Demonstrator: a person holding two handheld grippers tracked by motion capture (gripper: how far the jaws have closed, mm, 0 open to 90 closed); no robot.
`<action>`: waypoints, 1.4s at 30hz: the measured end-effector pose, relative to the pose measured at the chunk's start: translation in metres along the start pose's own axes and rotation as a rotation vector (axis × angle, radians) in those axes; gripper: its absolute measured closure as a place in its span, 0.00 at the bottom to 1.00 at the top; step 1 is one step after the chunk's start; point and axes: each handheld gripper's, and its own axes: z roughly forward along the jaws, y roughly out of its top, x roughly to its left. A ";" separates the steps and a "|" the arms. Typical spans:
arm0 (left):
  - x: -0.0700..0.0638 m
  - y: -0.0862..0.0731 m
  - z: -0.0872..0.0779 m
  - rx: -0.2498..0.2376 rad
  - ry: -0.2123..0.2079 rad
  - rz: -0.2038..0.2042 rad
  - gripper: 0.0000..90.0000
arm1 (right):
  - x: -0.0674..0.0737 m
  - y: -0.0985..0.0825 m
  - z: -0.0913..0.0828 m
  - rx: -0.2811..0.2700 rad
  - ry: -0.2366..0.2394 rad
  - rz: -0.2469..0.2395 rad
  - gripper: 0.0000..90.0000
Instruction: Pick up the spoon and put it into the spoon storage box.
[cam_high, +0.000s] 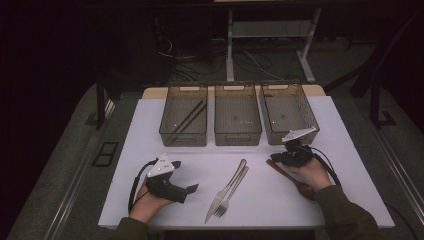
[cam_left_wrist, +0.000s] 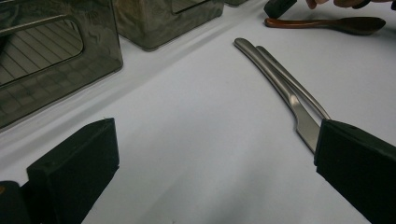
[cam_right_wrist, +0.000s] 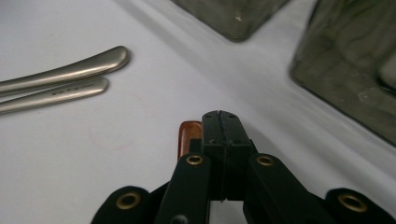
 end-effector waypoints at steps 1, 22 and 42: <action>0.000 0.000 0.000 0.000 -0.001 0.000 0.00 | 0.002 0.000 0.001 0.003 0.005 -0.009 0.99; -0.001 0.000 0.001 -0.001 -0.011 -0.001 0.00 | 0.043 0.000 0.003 0.075 0.141 -0.157 0.99; -0.002 0.001 0.003 -0.047 -0.053 -0.001 0.00 | 0.026 -0.016 -0.048 -0.114 0.109 -0.060 0.56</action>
